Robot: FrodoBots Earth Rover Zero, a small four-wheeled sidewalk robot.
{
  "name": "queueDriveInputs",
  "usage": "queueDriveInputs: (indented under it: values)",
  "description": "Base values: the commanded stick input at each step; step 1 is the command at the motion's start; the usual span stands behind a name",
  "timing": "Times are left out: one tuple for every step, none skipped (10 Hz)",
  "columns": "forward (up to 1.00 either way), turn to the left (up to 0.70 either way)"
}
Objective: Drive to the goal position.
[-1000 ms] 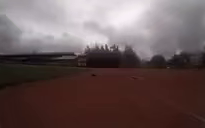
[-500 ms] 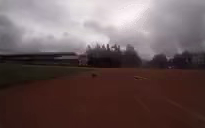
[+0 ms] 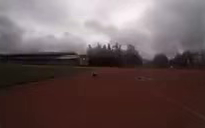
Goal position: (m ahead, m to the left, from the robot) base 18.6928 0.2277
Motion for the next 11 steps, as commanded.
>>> queueDriveInputs:
  values:
    - [0.70,0.00]
    - [0.70,0.00]
    - [0.70,-0.35]
    - [0.70,-0.35]
    - [0.70,-0.29]
    - [0.70,-0.13]
    - [0.70,0.00]
    - [0.70,0.00]
    - [0.70,0.00]
    - [0.70,0.00]
    - [0.70,-0.01]
